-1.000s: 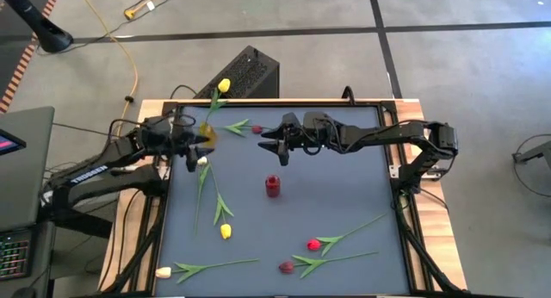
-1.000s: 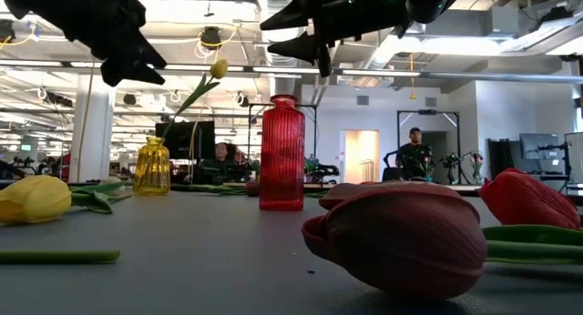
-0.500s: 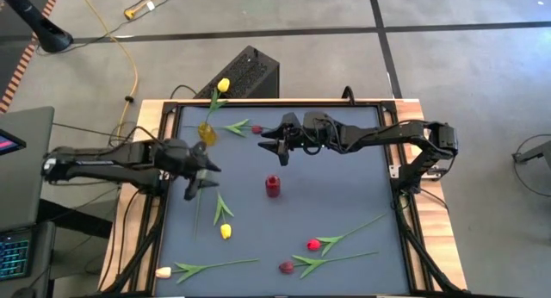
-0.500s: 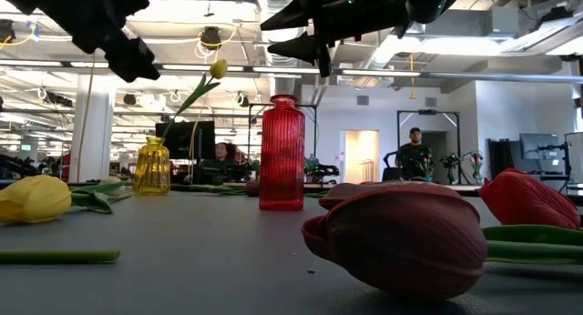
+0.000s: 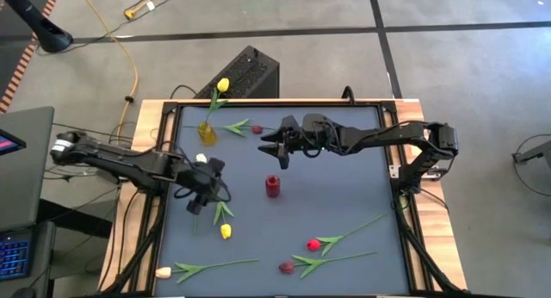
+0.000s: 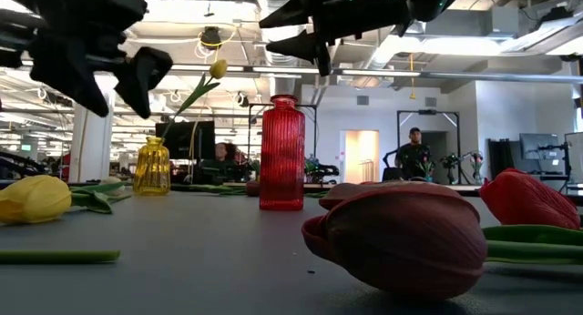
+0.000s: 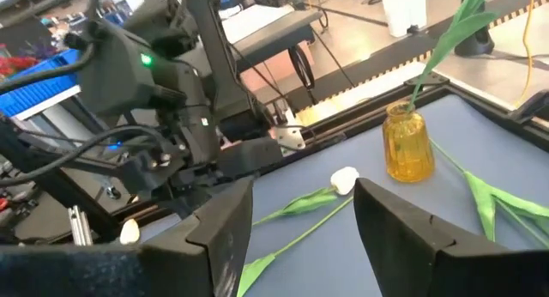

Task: Sort flowers into vase by color
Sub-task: Put the yellow flower into the yellow vase

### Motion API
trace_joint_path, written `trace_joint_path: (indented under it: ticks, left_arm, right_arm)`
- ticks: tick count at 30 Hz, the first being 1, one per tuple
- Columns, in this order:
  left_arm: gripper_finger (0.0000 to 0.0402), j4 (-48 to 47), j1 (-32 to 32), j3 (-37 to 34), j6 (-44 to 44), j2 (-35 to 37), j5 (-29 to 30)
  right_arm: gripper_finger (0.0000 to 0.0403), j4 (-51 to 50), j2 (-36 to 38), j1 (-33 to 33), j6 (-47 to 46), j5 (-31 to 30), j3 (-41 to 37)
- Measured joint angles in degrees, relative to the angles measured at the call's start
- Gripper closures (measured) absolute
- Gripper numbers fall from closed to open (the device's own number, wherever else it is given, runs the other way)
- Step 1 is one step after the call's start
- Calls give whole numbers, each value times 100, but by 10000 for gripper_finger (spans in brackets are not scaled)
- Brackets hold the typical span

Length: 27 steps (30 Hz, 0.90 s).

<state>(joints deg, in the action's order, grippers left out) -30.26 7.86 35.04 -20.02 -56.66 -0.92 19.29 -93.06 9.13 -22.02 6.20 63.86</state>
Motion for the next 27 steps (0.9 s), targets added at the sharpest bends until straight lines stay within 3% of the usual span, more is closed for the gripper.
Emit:
trace_joint_path:
  ticks: [10,15,27]
  left_arm:
    - [180,-1668,-114,667,-1574,-1605,681]
    - [180,-1576,-114,676,-1901,-2151,1046]
    - [180,-1405,-114,680,-2425,-2787,1037]
  right_arm:
    - [173,-422,0,-164,2,2,0]
    - [173,-465,0,-254,2,2,0]
    - [173,-862,0,-431,0,2,0]
